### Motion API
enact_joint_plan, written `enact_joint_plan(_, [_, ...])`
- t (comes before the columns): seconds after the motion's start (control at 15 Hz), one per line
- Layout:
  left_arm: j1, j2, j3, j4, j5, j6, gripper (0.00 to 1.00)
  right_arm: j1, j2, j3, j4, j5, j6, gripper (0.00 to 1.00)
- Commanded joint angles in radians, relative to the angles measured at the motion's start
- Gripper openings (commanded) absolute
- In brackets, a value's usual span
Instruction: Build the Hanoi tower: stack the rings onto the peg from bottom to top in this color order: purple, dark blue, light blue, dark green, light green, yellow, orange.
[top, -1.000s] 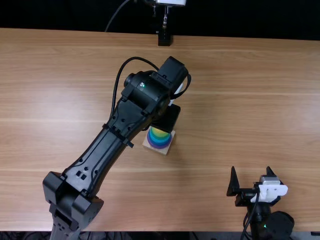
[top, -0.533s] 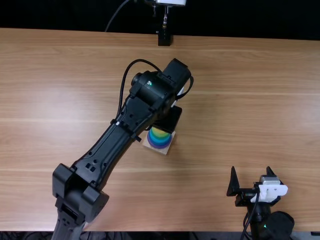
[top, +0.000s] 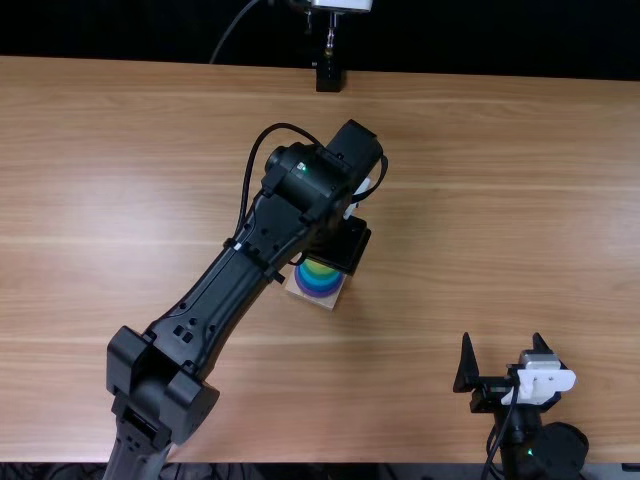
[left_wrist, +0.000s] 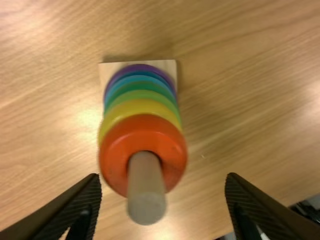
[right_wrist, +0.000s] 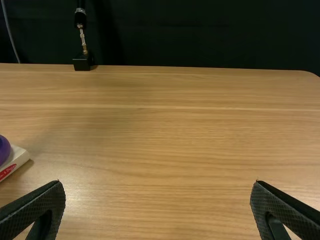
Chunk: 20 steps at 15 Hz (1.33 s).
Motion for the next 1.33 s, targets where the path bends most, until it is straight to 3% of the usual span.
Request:
enact_joint_plan(0.0, [0.0, 0.008, 0.017, 0.008, 0.036, -0.011, 1.0, -0.013, -0.013, -0.062, -0.07, 0.002, -0.001, 1.0])
enact_joint_plan(0.2, [0.016, -0.075, 0.023, 0.049, 0.028, -0.011, 1.0, -0.013, -0.013, -0.062, -0.07, 0.002, -0.002, 1.0])
enact_joint_plan(0.4, [0.112, -0.247, -0.012, 0.213, 0.019, -0.006, 1.0, -0.013, -0.013, -0.062, -0.07, 0.002, -0.001, 1.0])
enact_joint_plan(0.67, [0.271, -0.564, -0.376, 0.483, 0.03, -0.002, 1.0, -0.013, -0.013, -0.062, -0.07, 0.002, -0.002, 1.0])
enact_joint_plan(0.8, [0.352, -0.773, -0.631, 0.713, 0.014, 0.002, 1.0, -0.013, -0.013, -0.062, -0.07, 0.002, -0.001, 1.0])
enact_joint_plan(0.93, [0.454, -1.003, -0.931, 0.921, -0.025, 0.002, 1.0, -0.013, -0.013, -0.062, -0.07, 0.002, -0.001, 1.0])
enact_joint_plan(1.07, [0.507, -1.187, -1.154, 1.056, -0.06, 0.004, 1.0, -0.013, -0.013, -0.062, -0.07, 0.002, -0.001, 1.0])
enact_joint_plan(1.27, [0.527, -1.485, -1.434, 1.072, -0.165, 0.005, 1.0, -0.013, -0.013, -0.062, -0.07, 0.002, -0.001, 1.0])
